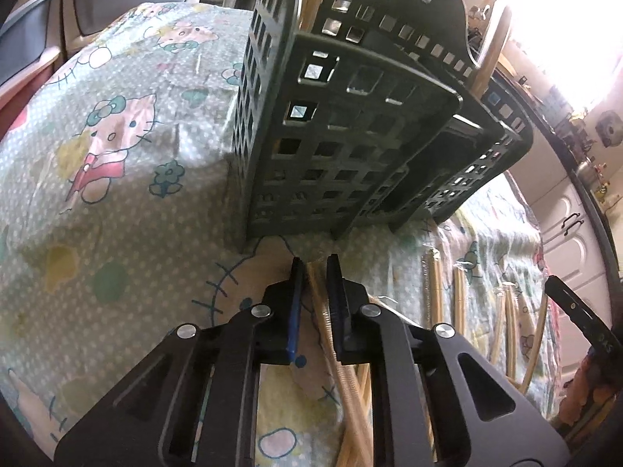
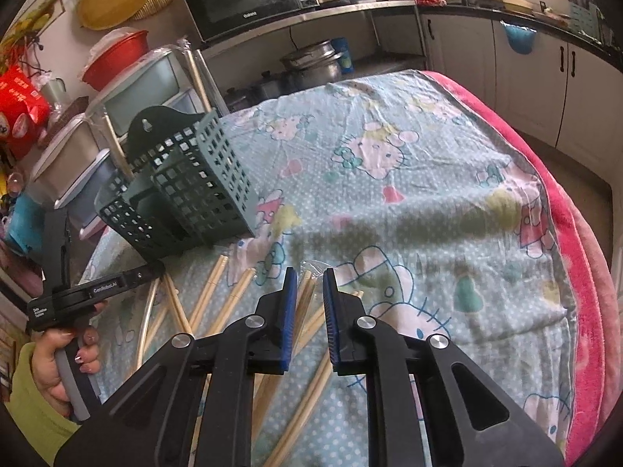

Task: Organize utensils
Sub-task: 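Close the right tool on a chopstick pair and lift it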

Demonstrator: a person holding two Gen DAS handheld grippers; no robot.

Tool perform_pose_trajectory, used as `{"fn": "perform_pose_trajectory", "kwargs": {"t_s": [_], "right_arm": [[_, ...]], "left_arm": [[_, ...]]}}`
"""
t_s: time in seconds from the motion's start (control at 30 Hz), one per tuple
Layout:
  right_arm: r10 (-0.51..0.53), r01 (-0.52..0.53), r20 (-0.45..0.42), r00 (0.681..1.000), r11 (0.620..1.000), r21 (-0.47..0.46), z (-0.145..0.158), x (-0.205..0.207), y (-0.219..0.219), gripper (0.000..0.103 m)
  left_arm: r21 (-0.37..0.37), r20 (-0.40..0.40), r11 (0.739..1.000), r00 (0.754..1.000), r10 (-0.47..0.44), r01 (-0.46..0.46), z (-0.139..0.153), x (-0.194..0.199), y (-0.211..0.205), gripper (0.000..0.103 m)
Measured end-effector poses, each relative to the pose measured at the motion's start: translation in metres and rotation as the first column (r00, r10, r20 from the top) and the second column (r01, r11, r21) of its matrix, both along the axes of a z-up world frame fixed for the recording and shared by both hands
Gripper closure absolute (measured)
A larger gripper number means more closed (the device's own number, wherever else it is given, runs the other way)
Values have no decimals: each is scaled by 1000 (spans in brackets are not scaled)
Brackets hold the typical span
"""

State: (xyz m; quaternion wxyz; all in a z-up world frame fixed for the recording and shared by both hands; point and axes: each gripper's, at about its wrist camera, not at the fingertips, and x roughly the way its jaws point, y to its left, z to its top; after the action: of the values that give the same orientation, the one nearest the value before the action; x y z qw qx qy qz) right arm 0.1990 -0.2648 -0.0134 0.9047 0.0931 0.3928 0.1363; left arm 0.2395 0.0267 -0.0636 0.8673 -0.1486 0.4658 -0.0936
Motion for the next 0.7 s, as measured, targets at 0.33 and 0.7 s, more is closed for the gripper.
{"fn": "perform_pose_trajectory", "kwargs": {"t_s": [0.33, 0.7], "right_arm": [[56, -56, 44, 997, 998, 2, 15, -11, 16, 95], [114, -114, 97, 989, 993, 0, 33, -25, 38, 97]], "left_arm": [[-58, 59, 998, 998, -4, 7, 25, -23, 20, 97], [-64, 165, 998, 986, -9, 20, 63, -51, 20, 97]]}}
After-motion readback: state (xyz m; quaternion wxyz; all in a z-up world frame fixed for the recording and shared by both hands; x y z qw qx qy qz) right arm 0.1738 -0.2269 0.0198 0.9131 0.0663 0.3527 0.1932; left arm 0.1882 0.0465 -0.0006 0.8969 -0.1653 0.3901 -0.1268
